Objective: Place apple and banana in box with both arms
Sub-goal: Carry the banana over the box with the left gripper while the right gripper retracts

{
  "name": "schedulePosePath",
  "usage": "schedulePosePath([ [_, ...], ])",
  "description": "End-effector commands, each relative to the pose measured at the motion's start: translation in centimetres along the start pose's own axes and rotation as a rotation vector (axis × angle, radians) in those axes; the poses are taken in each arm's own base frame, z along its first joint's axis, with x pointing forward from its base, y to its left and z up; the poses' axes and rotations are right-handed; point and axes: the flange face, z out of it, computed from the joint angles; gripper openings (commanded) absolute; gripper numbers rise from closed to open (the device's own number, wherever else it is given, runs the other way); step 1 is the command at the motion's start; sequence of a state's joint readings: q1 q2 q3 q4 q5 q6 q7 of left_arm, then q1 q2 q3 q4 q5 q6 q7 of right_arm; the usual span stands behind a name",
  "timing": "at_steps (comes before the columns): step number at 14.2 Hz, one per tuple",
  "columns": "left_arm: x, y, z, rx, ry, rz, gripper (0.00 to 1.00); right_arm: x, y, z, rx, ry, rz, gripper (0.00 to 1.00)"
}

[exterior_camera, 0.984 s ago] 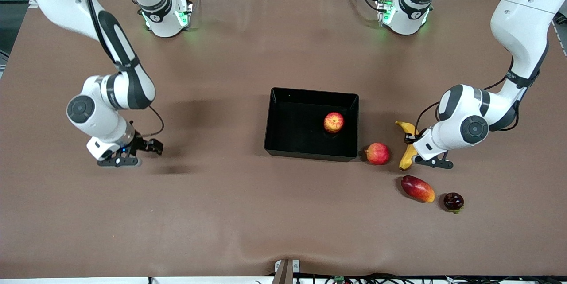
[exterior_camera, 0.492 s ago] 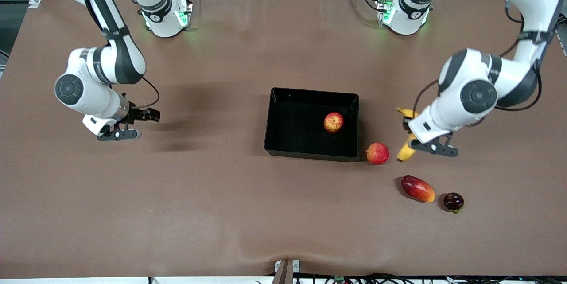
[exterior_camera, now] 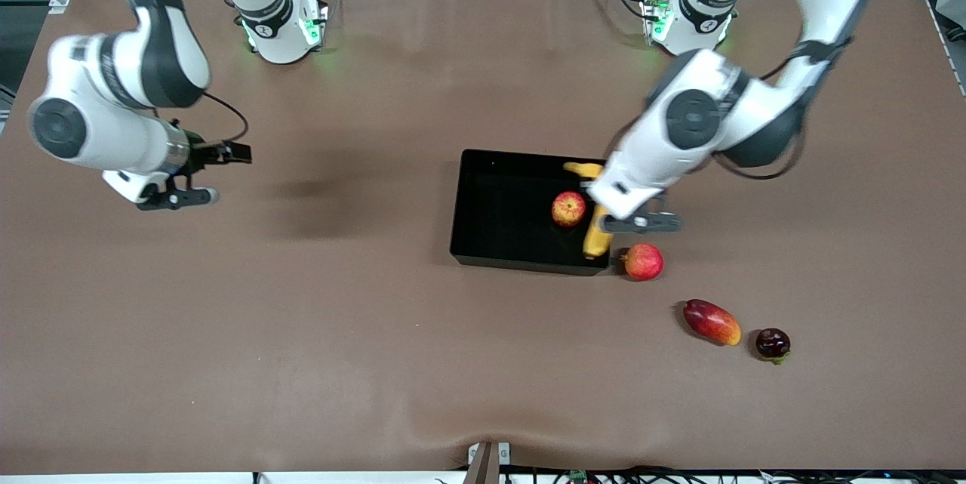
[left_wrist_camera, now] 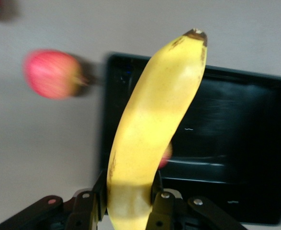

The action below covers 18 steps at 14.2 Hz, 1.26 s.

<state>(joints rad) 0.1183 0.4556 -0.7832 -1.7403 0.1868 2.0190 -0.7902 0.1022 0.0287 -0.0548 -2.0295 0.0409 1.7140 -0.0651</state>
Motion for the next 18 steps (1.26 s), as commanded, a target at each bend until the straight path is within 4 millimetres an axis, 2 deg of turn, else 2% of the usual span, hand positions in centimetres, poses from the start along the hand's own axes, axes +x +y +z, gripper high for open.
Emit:
schedulePosePath([
  [1,0.0,5.5,3.5,-0.009,-0.041,-0.104,0.0,0.0,1.8,-5.2,0.013,0.038,0.013,1.0],
  [2,-0.3,6.8,4.9,0.01,-0.034,-0.135,0.0,-0.2,3.2,-6.4,0.022,0.051,0.023,1.0],
  [4,-1.0,9.0,7.3,0.033,-0.035,-0.186,0.0,-0.6,3.2,-8.0,0.026,0.055,0.009,1.0],
  [6,-1.2,9.6,9.6,0.062,-0.029,-0.205,0.0,-1.0,3.2,-9.7,0.026,0.062,0.01,1.0],
  [9,-1.6,10.7,12.3,0.046,-0.02,-0.216,0.0,-2.0,2.3,-13.9,0.019,0.095,0.001,1.0],
  [14,-1.9,11.7,17.8,0.038,-0.005,-0.179,0.0,-3.6,1.2,-18.4,0.004,0.231,-0.014,1.0],
  [15,-2.1,11.8,18.9,0.053,0.015,-0.165,0.04,-4.1,1.2,-19.1,0.002,0.257,-0.015,1.0],
  [16,-1.9,11.7,20.0,0.062,0.031,-0.159,0.13,-4.5,1.0,-19.5,-0.001,0.271,-0.018,1.0],
  [17,-1.9,11.8,20.6,0.059,0.043,-0.155,0.36,-5.2,0.5,-20.2,-0.01,0.287,-0.025,1.0],
  [18,-1.7,11.7,20.7,0.056,0.051,-0.16,0.72,-5.9,0.3,-20.7,-0.016,0.298,-0.026,1.0],
])
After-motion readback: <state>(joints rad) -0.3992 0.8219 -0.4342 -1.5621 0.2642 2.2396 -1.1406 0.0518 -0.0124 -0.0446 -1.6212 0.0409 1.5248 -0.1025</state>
